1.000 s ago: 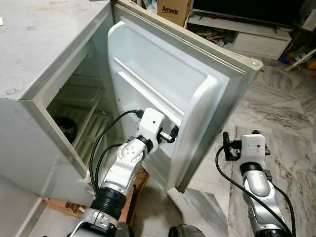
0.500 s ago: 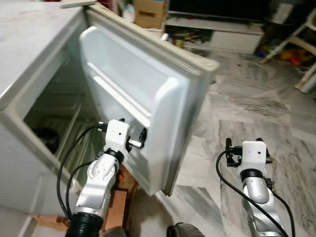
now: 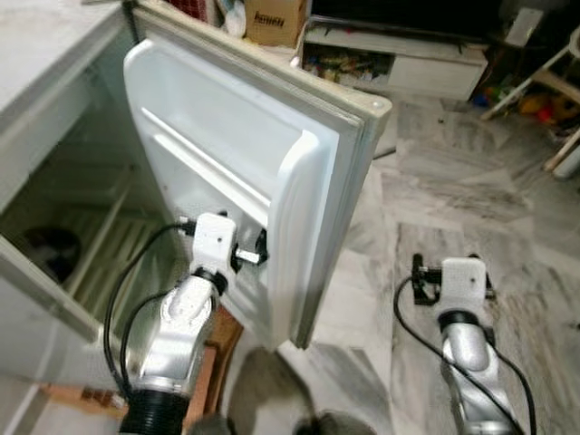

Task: Restocking fridge

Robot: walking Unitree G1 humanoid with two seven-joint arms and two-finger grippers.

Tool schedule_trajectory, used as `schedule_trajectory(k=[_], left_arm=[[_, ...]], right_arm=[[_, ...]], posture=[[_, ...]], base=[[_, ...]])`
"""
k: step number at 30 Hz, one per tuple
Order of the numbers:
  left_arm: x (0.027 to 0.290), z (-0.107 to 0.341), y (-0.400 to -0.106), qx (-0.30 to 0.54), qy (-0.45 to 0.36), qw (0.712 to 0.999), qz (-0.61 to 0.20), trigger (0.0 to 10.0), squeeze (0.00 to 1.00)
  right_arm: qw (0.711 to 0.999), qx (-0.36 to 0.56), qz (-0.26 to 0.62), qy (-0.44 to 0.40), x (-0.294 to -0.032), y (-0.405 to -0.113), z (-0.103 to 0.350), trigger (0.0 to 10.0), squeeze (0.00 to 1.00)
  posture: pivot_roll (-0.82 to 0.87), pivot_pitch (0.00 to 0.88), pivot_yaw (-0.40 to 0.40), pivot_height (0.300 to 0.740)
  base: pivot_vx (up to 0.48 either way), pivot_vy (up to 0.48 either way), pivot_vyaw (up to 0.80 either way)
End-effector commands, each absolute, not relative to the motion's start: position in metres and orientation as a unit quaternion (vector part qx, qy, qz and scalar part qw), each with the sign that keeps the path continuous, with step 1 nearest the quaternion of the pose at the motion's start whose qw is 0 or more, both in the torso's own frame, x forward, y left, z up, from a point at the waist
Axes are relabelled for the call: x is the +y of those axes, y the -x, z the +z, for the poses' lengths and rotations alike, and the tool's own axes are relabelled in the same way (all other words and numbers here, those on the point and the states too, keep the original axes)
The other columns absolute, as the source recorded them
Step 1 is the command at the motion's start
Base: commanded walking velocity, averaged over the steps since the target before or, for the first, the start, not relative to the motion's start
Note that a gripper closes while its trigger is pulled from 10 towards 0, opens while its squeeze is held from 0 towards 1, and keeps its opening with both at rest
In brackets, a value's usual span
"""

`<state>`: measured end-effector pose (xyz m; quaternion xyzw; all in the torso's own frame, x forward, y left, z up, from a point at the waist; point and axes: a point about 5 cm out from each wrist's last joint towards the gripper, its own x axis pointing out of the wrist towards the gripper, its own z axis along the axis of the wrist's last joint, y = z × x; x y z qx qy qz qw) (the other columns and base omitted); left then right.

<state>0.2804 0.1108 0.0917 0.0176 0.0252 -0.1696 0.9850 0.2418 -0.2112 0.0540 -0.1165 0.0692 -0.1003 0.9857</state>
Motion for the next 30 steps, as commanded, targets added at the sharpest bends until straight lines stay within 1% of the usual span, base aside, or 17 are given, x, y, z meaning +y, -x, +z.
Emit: schedule_trajectory(k=[1, 12, 16, 18, 26, 28, 29, 30], left_arm=[[0.086, 0.097, -0.281, 0.016, -0.018, 0.975, -0.220, 10.0, 0.00], [0.084, 0.097, -0.287, 0.018, -0.021, 0.976, -0.216, 10.0, 0.00], [0.071, 0.099, -0.296, 0.016, -0.025, 0.972, -0.234, 10.0, 0.00], [0.058, 0.103, -0.307, 0.012, -0.031, 0.968, -0.250, 10.0, 0.00], [0.031, 0.120, -0.327, -0.008, -0.041, 0.960, -0.278, 10.0, 0.00], [0.030, 0.122, -0.329, -0.011, -0.040, 0.960, -0.277, 10.0, 0.00], [0.034, 0.123, -0.330, -0.013, -0.041, 0.962, -0.270, 10.0, 0.00], [0.046, 0.119, -0.332, -0.011, -0.047, 0.967, -0.248, 10.0, 0.00]], right_arm=[[0.984, 0.070, -0.110, 0.123, -0.218, -0.241, 0.053, 10.0, 0.00], [0.983, 0.069, -0.116, 0.122, -0.217, -0.243, 0.053, 10.0, 0.00], [0.983, 0.069, -0.119, 0.122, -0.218, -0.244, 0.052, 10.0, 0.00], [0.983, 0.069, -0.121, 0.122, -0.218, -0.245, 0.052, 10.0, 0.00], [0.982, 0.067, -0.128, 0.122, -0.220, -0.246, 0.052, 10.0, 0.00], [0.982, 0.067, -0.129, 0.122, -0.220, -0.246, 0.052, 10.0, 0.00], [0.982, 0.066, -0.131, 0.121, -0.221, -0.246, 0.052, 10.0, 0.00], [0.981, 0.066, -0.134, 0.121, -0.222, -0.245, 0.052, 10.0, 0.00]], posture=[[-0.03, 0.000, -0.015, 0.740], [-0.04, 0.000, -0.008, 0.740], [-0.04, 0.000, -0.005, 0.740], [-0.05, 0.000, -0.003, 0.740], [-0.06, 0.000, 0.008, 0.740], [-0.07, 0.000, 0.009, 0.740], [-0.07, 0.000, 0.011, 0.740], [-0.07, 0.000, 0.013, 0.740]], base=[[0.000, -0.300, 0.00], [0.000, -0.284, 0.00], [0.000, -0.266, 0.00], [0.000, 0.000, 0.00], [0.000, 0.000, 0.00], [0.000, 0.000, 0.00], [0.000, 0.000, 0.00], [0.000, 0.000, 0.00]])
